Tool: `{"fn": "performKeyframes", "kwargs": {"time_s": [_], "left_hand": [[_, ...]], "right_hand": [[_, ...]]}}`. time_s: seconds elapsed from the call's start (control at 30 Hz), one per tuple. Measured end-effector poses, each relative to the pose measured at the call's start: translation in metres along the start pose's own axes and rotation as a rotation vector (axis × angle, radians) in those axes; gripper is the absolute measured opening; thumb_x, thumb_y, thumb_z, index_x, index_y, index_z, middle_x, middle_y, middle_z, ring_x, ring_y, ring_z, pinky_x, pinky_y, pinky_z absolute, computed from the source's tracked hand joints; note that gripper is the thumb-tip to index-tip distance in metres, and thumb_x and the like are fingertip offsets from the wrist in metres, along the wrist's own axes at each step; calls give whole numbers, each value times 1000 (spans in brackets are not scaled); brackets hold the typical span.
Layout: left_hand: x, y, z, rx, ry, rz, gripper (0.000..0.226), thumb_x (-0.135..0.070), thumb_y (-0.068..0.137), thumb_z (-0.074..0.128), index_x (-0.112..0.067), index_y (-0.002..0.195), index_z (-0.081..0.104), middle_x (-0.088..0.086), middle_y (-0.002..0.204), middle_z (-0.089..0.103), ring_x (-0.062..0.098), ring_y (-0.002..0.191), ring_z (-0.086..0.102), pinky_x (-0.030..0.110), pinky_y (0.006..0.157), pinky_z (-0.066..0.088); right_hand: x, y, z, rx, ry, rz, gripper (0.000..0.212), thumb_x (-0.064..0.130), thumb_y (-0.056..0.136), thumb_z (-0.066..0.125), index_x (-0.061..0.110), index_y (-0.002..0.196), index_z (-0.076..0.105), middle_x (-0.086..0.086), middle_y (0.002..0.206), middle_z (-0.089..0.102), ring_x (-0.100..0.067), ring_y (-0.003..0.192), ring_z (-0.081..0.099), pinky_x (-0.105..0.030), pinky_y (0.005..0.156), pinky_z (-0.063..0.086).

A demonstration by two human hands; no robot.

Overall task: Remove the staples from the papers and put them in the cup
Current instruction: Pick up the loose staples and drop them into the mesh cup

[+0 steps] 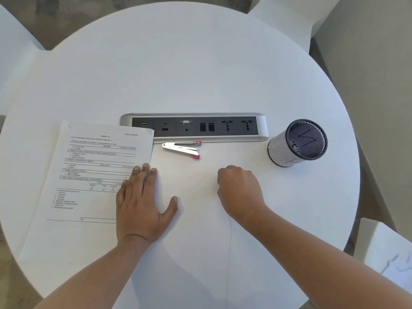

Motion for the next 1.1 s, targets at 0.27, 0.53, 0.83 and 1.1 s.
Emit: {"fn": "performKeyframes", "kwargs": {"time_s": [0.27,0.53,0.83,1.1], "left_hand": [[0,0,0,-4,0,9,84,-64,82,40,-9,146,44,8,156,41,27,150,29,49,119,26],[1,-1,0,19,4,11,84,-63,82,40,-10,146,44,8,157,39,27,149,30,50,118,27],[1,0,2,28,14,17,84,-63,80,40,-9,144,46,10,156,42,29,148,32,51,118,26],[1,1,2,8,16,26,85,-63,80,40,-8,143,48,11,155,44,29,147,34,50,117,27]], "right_hand": [[-57,-4,-14,30,1299,652,11,-5,71,69,4,65,66,1,60,61,-10,55,58,-18,53,53],[-106,-34,-121,-190,1630,568,14,-9,80,65,3,72,65,1,55,66,-5,52,64,-12,54,53],[-174,-12,-134,-217,682,573,17,5,81,71,20,74,75,-5,73,74,-19,66,69,-23,55,49],[-166,-5,-142,-285,431,439,22,4,77,67,25,78,74,9,73,73,-11,77,69,-27,66,54]]}}
Point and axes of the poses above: each hand's wrist, its own y-axis towards the middle knuckle, its own z-axis out of the palm, x = y × z, the point moved 5 cm from there along y, towards the middle knuckle
